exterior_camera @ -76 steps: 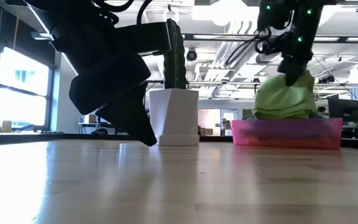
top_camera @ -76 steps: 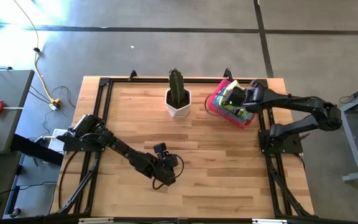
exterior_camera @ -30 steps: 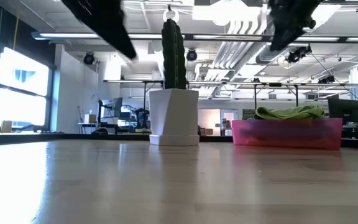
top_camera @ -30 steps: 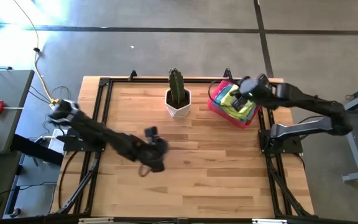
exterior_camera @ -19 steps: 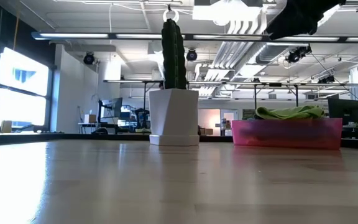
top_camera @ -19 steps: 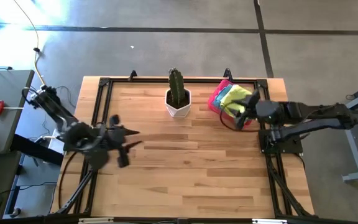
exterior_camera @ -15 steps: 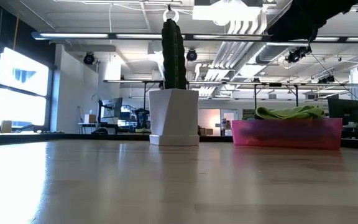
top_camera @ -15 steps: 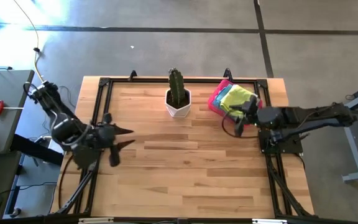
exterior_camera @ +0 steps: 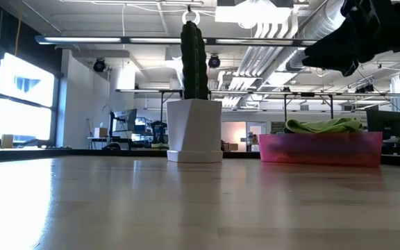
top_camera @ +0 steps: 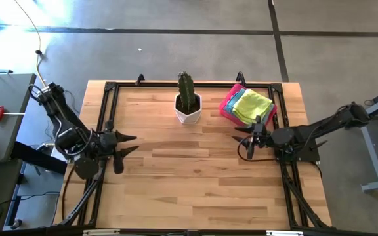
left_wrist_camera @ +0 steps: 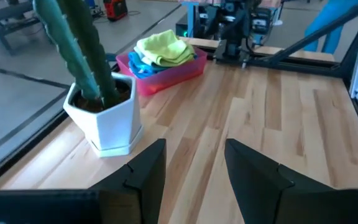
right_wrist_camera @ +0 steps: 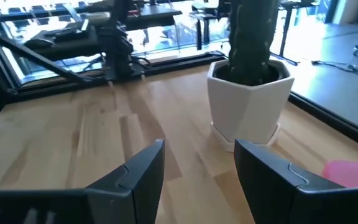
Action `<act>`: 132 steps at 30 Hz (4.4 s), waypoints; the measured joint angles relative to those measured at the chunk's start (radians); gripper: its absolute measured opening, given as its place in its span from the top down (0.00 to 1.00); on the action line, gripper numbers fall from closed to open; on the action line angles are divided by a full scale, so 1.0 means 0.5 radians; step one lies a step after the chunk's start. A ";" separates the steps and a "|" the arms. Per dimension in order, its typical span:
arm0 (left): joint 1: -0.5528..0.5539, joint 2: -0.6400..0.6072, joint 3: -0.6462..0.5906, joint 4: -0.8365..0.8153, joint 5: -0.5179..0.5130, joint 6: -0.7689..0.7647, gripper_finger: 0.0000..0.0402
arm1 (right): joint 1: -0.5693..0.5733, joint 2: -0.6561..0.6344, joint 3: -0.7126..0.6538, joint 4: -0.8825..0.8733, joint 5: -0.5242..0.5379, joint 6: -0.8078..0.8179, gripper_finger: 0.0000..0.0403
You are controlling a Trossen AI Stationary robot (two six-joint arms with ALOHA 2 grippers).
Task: Fold microfiber towels
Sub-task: Return to Home Position
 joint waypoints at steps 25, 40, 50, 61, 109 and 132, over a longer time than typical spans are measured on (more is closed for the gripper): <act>0.171 0.197 -0.693 1.593 0.548 0.246 0.64 | 0.221 -0.008 -0.482 0.658 0.019 -0.003 0.53; 1.102 0.489 -0.791 2.005 1.318 0.879 0.93 | 0.222 -0.006 -0.482 0.301 -0.157 0.185 0.53; 1.651 0.087 -0.804 1.505 1.419 1.024 0.98 | 0.222 -0.007 -0.482 0.282 -0.342 0.217 0.53; 1.909 -0.575 -1.421 2.069 1.746 0.985 0.98 | 0.222 -0.006 -0.482 0.292 -0.327 0.274 0.53; 2.269 -1.203 -1.824 2.592 1.727 1.039 0.98 | -0.032 -0.747 -0.480 0.069 -0.239 0.304 0.53; 2.644 -1.608 -1.824 2.592 1.723 1.039 0.98 | -1.224 -1.213 -0.480 -0.001 -0.238 0.304 0.53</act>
